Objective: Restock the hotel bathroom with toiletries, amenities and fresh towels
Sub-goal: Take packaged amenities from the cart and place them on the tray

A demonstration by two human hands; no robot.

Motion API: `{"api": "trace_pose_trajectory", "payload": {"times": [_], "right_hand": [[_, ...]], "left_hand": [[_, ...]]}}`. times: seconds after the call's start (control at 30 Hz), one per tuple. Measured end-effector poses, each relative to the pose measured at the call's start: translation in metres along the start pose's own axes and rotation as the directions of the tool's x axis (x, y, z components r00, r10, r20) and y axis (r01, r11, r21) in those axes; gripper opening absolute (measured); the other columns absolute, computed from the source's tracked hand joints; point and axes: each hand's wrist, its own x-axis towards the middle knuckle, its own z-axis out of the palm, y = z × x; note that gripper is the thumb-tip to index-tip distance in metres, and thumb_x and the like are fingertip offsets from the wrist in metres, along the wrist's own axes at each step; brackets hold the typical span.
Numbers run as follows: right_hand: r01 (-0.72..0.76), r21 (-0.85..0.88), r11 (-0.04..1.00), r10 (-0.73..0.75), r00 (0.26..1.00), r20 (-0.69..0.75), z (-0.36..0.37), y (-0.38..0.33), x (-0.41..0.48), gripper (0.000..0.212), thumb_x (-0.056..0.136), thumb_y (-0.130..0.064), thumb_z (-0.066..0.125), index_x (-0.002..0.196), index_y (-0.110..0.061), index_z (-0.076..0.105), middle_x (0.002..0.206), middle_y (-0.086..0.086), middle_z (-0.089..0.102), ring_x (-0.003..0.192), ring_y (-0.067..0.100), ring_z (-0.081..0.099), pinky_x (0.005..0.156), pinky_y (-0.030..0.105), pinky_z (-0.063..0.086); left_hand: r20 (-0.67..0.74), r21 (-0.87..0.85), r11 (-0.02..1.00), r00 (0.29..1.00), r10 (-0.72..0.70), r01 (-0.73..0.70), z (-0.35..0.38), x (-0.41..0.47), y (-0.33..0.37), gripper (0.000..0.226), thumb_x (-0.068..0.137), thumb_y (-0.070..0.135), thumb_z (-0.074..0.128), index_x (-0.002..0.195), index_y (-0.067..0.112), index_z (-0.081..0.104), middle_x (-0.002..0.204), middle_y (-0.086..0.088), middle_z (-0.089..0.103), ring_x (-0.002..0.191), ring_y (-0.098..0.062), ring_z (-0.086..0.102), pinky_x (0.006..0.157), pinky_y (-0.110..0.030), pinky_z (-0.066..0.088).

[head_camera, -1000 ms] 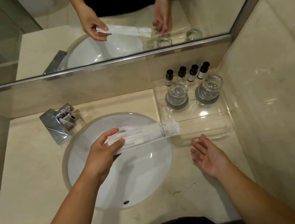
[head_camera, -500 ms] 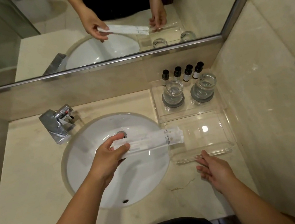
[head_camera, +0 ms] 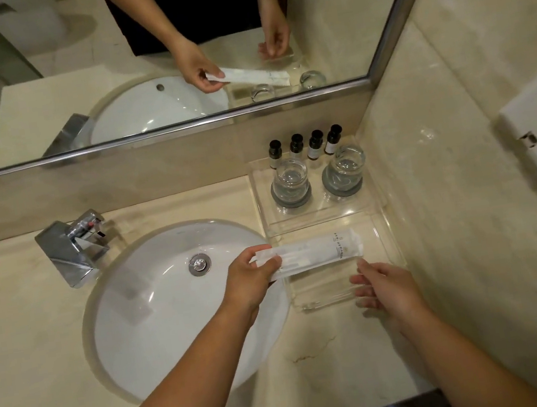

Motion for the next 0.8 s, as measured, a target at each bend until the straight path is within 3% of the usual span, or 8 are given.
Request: {"api": "trace_pose_trajectory", "payload": {"times": [0.17,0.33,0.43,0.63,0.8], "right_hand": [[-0.039,0.143,0.989,0.032,0.998,0.050,0.005,-0.022,0.011,0.024,0.097,-0.029,0.071,0.107,-0.007,0.072,0.094,0.011,0.078,0.070,0.021,0.071,0.066,0.036,0.058],[-0.139,0.239,0.961,0.119,0.989,0.092,0.006,-0.022,0.033,0.038,0.098,-0.030,0.069,0.118,0.002,0.067,0.101,0.011,0.078,0.090,0.022,0.077,0.074,0.035,0.062],[-0.173,0.311,0.935,0.143,0.983,0.119,0.007,-0.025,0.043,0.036,0.101,-0.030,0.064,0.127,-0.005,0.062,0.109,0.012,0.076,0.100,0.026,0.074,0.075,0.034,0.060],[-0.206,0.381,0.901,0.171,0.977,0.123,0.014,-0.031,0.057,0.034,0.104,-0.027,0.061,0.130,-0.006,0.062,0.107,0.010,0.076,0.090,0.019,0.077,0.062,0.030,0.060],[-0.218,0.425,0.879,0.183,0.976,0.121,0.017,-0.030,0.066,0.037,0.103,-0.023,0.062,0.136,-0.006,0.059,0.114,0.012,0.075,0.090,0.020,0.078,0.061,0.030,0.061]], "left_hand": [[-0.006,0.021,1.000,1.000,0.003,-0.003,0.032,0.017,-0.003,0.023,0.086,0.010,0.081,0.105,0.021,0.074,0.106,-0.011,0.077,0.104,-0.031,0.074,0.097,-0.046,0.060],[-0.057,0.049,0.999,0.998,0.000,0.002,0.053,0.022,-0.008,0.019,0.086,0.014,0.082,0.103,0.017,0.075,0.101,-0.005,0.078,0.098,-0.024,0.075,0.096,-0.045,0.060],[-0.076,0.132,0.990,0.995,0.058,-0.047,0.059,0.023,-0.008,0.016,0.088,0.018,0.081,0.102,0.019,0.074,0.099,0.002,0.078,0.094,-0.017,0.074,0.094,-0.039,0.060],[-0.050,0.283,0.956,0.994,0.098,-0.080,0.058,0.026,0.000,0.023,0.090,0.025,0.079,0.112,0.020,0.075,0.105,0.007,0.077,0.101,-0.013,0.072,0.098,-0.039,0.058],[0.040,0.468,0.878,0.995,0.092,-0.100,0.044,0.019,0.009,0.048,0.089,0.029,0.078,0.134,0.024,0.063,0.121,0.009,0.069,0.109,-0.012,0.068,0.104,-0.037,0.053]]}}
